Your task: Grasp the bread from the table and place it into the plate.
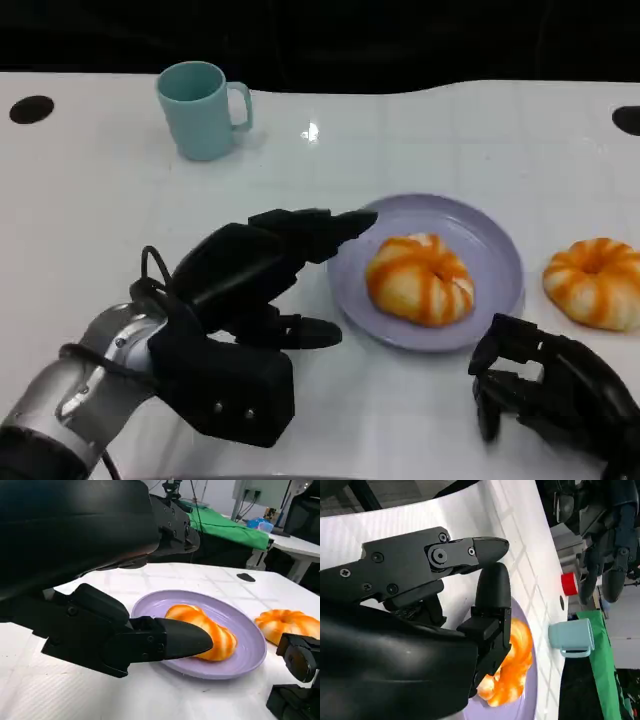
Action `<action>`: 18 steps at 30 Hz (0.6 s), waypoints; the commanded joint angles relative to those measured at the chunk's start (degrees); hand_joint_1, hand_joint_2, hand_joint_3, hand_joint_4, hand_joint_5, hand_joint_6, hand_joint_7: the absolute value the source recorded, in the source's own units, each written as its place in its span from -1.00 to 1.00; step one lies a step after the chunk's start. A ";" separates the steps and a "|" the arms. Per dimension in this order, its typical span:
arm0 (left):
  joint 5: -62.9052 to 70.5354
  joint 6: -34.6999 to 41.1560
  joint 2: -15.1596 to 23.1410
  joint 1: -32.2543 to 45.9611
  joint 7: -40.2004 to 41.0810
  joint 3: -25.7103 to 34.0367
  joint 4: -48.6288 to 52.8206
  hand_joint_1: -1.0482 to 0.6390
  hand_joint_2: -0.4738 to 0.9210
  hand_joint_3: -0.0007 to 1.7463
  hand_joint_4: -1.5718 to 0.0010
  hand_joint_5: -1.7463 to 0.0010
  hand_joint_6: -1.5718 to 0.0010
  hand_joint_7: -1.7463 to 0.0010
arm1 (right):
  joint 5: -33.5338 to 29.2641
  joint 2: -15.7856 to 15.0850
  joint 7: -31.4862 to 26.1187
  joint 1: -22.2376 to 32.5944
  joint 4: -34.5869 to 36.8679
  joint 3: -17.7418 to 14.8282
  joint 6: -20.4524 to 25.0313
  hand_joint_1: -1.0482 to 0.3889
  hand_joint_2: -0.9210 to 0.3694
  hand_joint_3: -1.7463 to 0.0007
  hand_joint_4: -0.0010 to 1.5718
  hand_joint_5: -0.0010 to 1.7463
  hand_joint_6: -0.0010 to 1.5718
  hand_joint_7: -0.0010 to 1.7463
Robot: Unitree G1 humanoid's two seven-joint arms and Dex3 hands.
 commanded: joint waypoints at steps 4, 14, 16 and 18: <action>-38.12 -12.85 -8.25 18.58 -5.34 10.07 -3.92 -0.56 1.00 -0.45 0.32 -0.79 0.34 -0.44 | -2.18 -1.30 -3.57 1.90 -2.09 0.97 2.74 -0.39 -1.00 0.79 -0.09 1.00 -0.08 0.64; -57.70 -1.66 -12.14 23.99 -20.51 14.20 -10.71 -0.63 1.00 -0.53 0.05 -1.00 0.28 -0.95 | -2.15 -1.38 -3.84 2.59 -3.55 1.36 3.02 -0.37 -1.00 0.77 -0.11 1.00 -0.11 0.67; -60.65 1.17 -13.14 24.65 -23.14 15.46 -11.53 -0.64 1.00 -0.58 -0.06 -1.00 0.21 -0.99 | -1.73 -1.30 -3.36 2.50 -3.35 1.25 3.03 -0.37 -1.00 0.76 -0.11 1.00 -0.11 0.67; -62.18 3.48 -13.97 25.26 -24.78 16.77 -12.08 -0.65 1.00 -0.62 -0.12 -1.00 0.16 -1.00 | -1.99 -1.42 -3.35 2.50 -3.23 1.40 2.51 -0.38 -1.00 0.75 -0.11 1.00 -0.12 0.67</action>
